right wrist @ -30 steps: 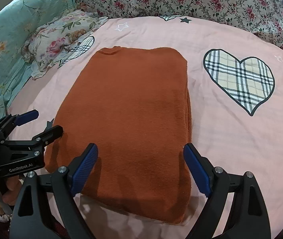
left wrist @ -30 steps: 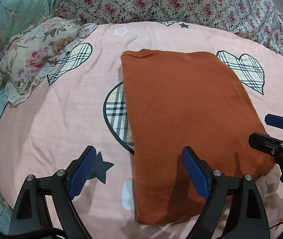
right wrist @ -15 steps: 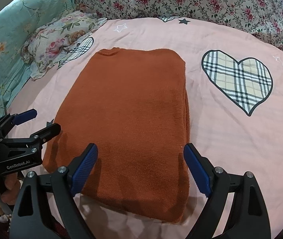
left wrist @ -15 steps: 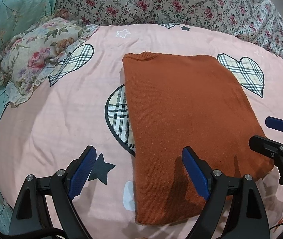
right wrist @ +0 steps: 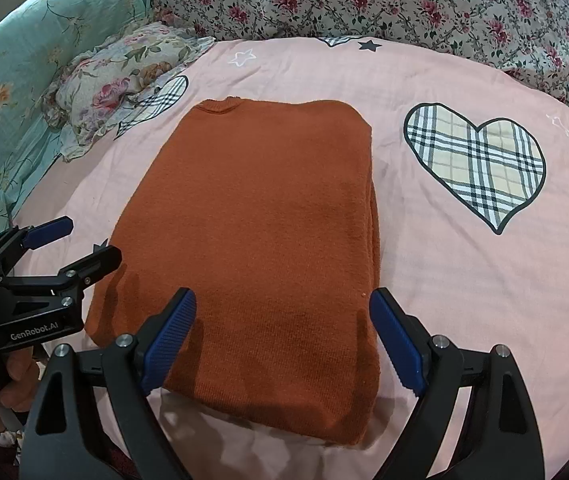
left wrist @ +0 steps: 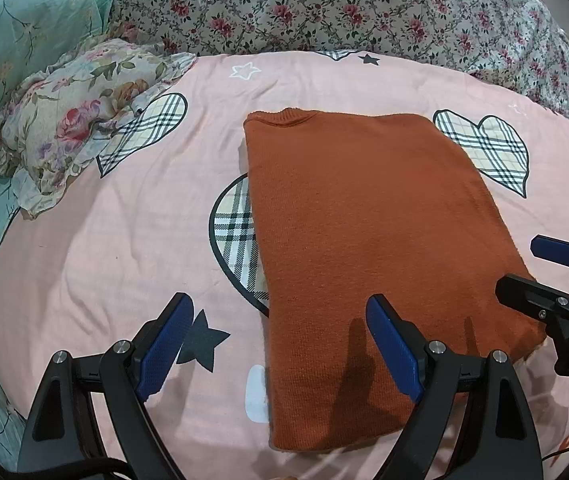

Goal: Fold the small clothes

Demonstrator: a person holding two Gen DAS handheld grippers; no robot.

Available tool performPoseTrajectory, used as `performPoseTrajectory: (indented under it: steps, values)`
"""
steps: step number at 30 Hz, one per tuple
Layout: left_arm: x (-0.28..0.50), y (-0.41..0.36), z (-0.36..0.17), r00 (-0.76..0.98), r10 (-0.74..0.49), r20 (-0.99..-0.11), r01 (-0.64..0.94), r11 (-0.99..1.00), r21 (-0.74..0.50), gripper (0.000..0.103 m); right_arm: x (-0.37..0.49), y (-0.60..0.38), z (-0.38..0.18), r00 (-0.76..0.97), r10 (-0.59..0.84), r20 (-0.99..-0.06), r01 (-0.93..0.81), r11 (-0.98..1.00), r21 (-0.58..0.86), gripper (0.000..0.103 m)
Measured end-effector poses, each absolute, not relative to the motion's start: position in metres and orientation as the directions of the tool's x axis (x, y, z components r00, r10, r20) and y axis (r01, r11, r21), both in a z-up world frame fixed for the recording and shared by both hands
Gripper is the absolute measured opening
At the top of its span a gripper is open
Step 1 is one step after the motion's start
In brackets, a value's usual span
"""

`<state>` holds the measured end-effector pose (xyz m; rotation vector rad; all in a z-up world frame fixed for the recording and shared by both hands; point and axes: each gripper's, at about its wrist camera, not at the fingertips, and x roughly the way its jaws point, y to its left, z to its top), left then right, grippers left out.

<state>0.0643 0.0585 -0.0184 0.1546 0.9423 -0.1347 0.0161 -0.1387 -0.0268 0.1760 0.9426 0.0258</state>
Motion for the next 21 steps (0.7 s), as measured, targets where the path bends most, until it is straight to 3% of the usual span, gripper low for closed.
performPoseTrajectory:
  steps: [21]
  values:
    - [0.0646,0.0546,-0.0162,0.583,-0.050,-0.811,0.193,0.978,0.078,0.089,0.0165,-0.1428,-0.0260,0.585,0.097,-0.805,0.058,0.985,0.161,0.089]
